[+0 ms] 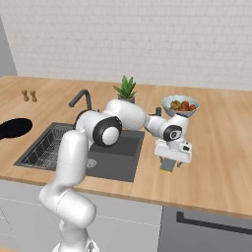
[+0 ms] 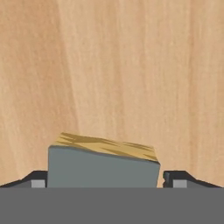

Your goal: Pick the pan and sponge and place them into the sink. Then turn on the water.

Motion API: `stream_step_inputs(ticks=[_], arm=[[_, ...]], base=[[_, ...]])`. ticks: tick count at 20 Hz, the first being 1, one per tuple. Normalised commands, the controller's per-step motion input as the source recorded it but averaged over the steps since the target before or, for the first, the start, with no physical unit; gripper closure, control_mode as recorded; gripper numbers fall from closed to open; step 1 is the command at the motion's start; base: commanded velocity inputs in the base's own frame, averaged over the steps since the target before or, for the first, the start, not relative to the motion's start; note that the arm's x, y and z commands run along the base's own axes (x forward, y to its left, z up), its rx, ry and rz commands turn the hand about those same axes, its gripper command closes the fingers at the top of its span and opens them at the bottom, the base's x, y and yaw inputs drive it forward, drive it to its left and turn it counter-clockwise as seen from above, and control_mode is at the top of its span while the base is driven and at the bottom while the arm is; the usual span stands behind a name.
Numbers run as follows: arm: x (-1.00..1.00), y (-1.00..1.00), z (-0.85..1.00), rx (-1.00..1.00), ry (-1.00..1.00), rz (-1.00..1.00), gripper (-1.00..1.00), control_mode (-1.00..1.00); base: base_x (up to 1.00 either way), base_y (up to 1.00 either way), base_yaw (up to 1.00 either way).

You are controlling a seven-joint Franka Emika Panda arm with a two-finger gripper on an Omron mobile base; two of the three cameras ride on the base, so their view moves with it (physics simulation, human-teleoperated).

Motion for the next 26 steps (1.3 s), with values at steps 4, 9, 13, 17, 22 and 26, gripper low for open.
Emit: stream_step_inputs(ticks=[4, 9, 13, 17, 22, 26], arm=[[-0.02, 0.21, -0.82, 0.0, 0.0, 0.0, -1.0, -1.0], [-0.17, 0.33, -0.94, 0.0, 0.0, 0.0, -1.0, -1.0], [-0.37, 0.42, -0.96, 0.0, -0.02, 0.0, 1.0, -1.0], [-0.41, 0.23, -0.76, 0.0, -0.11, 0.0, 1.0, -1.0], [-0.47, 0.16, -0.67, 0.0, -0.15, 0.0, 1.0, -1.0], [-0.47, 0.23, -0.12, 0.0, -0.1, 0.0, 1.0, -1.0]], base=[[0.0, 0.0, 0.0], [0.0, 0.0, 0.0], [0.0, 0.0, 0.0], [0.0, 0.0, 0.0], [0.0, 0.0, 0.0], [0.0, 0.0, 0.0]])
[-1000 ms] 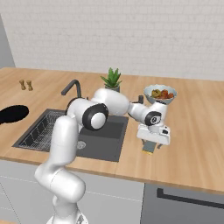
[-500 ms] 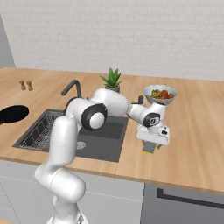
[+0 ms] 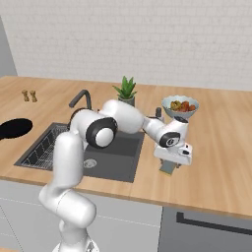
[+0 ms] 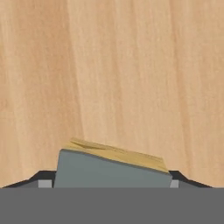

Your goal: Pick the pan and sponge and place them into the sink. Then turn on the water.

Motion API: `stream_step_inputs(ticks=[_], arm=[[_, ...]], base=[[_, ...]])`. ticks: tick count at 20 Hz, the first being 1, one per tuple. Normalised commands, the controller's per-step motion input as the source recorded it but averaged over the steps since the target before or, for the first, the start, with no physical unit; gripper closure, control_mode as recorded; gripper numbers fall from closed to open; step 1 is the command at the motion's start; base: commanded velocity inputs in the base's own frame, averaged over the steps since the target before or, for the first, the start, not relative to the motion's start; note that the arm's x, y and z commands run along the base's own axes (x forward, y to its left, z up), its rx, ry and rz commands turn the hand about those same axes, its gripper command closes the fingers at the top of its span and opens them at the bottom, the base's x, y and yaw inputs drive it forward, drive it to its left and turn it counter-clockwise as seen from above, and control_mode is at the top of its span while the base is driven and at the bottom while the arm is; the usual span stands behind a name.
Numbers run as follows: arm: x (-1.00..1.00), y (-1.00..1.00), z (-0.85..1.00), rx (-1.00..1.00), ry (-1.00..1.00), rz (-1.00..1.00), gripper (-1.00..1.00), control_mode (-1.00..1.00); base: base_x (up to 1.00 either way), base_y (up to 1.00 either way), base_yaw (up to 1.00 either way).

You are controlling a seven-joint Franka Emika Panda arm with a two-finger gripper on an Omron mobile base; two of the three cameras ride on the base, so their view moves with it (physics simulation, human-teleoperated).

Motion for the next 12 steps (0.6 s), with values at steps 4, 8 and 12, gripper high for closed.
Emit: stream_step_inputs(ticks=[4, 8, 12], arm=[[-0.38, 0.36, 0.38, -0.03, 0.0, -0.01, 1.0, -1.0], [-0.42, 0.45, 0.74, -0.05, 0.0, -0.04, 1.0, -1.0], [-0.26, 0.59, 0.94, -0.04, 0.0, -0.03, 1.0, -1.0]], base=[[0.0, 0.0, 0.0], [0.0, 0.0, 0.0], [0.0, 0.0, 0.0]])
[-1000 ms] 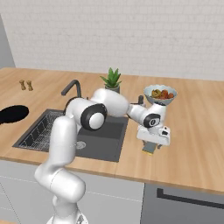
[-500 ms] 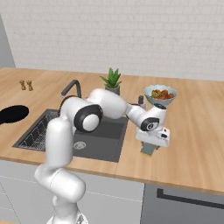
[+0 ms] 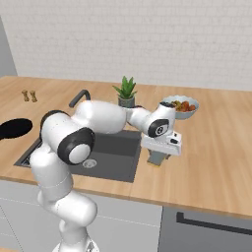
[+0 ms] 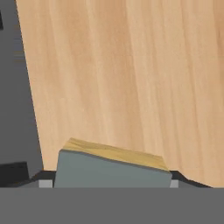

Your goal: Pick the pan and sponge and place them into the sink. Then turn on the water.

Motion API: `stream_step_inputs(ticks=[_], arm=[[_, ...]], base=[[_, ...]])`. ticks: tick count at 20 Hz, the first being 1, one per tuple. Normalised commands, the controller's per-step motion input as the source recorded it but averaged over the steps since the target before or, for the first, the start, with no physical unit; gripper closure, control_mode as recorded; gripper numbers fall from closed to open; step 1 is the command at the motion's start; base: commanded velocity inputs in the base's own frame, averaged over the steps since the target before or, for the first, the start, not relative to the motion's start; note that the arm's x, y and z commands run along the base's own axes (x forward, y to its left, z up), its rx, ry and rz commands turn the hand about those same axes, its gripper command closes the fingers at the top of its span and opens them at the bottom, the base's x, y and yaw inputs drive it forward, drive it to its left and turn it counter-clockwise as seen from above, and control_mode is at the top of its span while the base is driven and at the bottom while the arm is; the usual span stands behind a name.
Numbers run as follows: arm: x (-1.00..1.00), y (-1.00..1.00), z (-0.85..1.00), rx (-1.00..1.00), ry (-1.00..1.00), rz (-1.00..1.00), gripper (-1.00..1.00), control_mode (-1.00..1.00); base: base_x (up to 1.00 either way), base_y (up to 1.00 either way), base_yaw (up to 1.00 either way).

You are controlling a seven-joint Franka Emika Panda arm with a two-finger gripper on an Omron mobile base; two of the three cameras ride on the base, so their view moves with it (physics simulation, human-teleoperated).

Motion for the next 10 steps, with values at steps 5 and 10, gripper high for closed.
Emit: stream_step_inputs(ticks=[5, 10], arm=[[-0.19, 0.28, 0.64, 0.0, 0.0, -0.03, 1.0, -1.0], [-0.2, 0.15, 0.41, 0.0, 0.0, -0.01, 1.0, -1.0]], base=[[0.0, 0.0, 0.0], [0.0, 0.0, 0.0]])
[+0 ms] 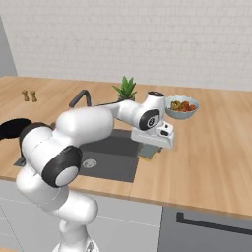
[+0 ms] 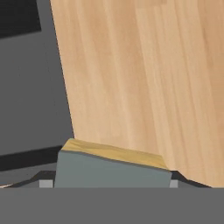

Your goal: Pick the pan and sponge and place them into the sink. Then turn on the water.

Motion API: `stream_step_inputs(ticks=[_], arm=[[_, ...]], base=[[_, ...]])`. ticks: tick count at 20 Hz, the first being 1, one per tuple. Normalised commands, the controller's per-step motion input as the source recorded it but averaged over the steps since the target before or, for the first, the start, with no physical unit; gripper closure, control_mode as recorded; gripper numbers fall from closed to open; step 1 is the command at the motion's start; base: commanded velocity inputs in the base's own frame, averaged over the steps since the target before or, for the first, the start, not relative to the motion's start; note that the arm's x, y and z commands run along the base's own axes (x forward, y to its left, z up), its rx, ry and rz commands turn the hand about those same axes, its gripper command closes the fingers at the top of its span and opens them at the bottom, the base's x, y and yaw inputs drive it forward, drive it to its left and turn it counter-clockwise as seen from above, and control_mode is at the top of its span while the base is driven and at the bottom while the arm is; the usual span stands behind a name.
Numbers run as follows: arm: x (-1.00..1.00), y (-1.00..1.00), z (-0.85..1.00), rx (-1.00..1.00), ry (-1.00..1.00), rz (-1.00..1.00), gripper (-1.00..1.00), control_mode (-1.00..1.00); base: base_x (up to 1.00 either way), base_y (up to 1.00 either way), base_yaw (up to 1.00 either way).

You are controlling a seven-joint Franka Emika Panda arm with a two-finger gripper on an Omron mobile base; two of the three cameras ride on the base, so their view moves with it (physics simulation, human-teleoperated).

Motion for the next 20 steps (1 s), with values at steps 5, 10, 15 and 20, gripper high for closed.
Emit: stream_step_inputs(ticks=[5, 10, 15, 20], arm=[[-0.06, 0.05, 0.13, 0.0, 0.0, 0.0, 1.0, -1.0], [0.0, 0.0, 0.0, 0.0, 0.0, 0.0, 1.0, -1.0], [0.0, 0.0, 0.0, 0.0, 0.0, 0.0, 1.0, 1.0], [0.0, 0.0, 0.0, 0.0, 0.0, 0.0, 1.0, 1.0]], base=[[0.0, 0.0, 0.0], [0.0, 0.0, 0.0], [-0.51, 0.0, 0.0], [-0.8, 0.5, 0.0]])
